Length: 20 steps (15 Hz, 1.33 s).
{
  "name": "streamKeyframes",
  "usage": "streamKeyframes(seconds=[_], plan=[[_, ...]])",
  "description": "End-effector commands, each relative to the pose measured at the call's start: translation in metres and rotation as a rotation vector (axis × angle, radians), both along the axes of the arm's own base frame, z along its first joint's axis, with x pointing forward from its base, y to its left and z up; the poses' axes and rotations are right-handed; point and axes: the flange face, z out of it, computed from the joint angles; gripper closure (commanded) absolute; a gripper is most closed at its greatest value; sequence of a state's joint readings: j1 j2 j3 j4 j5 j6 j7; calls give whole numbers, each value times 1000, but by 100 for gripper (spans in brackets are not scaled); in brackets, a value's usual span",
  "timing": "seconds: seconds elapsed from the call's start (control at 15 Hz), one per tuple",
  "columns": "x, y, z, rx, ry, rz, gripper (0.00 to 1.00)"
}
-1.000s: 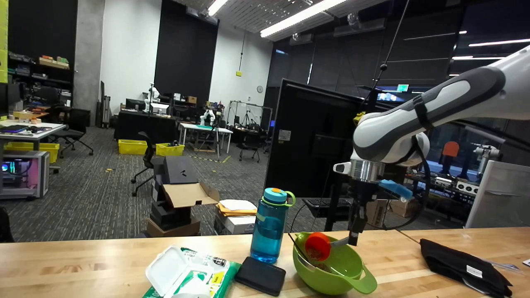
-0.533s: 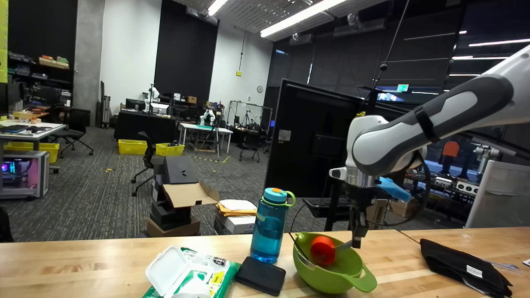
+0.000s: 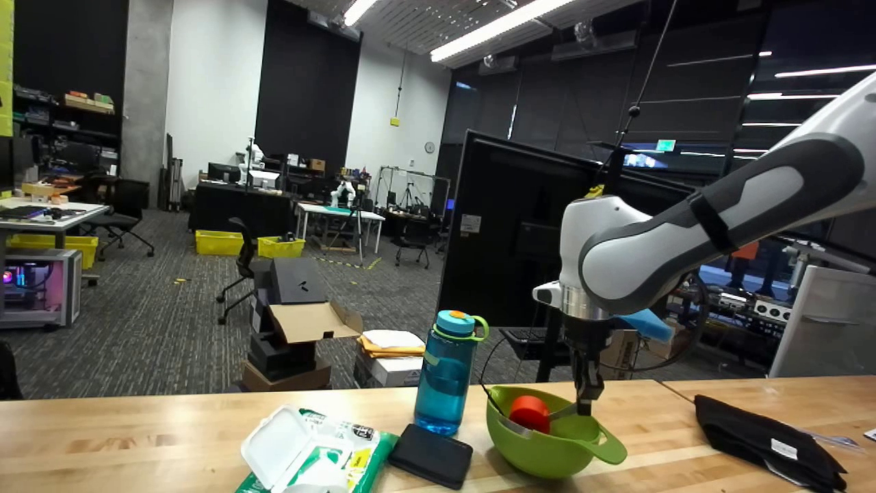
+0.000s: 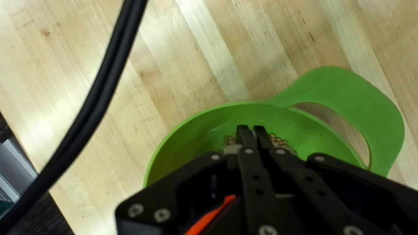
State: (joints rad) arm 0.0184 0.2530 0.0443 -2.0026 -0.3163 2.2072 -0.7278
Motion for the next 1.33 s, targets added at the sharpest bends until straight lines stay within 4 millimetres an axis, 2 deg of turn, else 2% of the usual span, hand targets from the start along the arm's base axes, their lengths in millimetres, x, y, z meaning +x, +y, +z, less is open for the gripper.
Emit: streamKeyframes(seconds=[0.0,0.6,1.27], plan=[[-16,11,9,-22,-26,24,99],[-37,10,31,-62,-58,54,99],[-71,26,50,-119,-113,106,99]])
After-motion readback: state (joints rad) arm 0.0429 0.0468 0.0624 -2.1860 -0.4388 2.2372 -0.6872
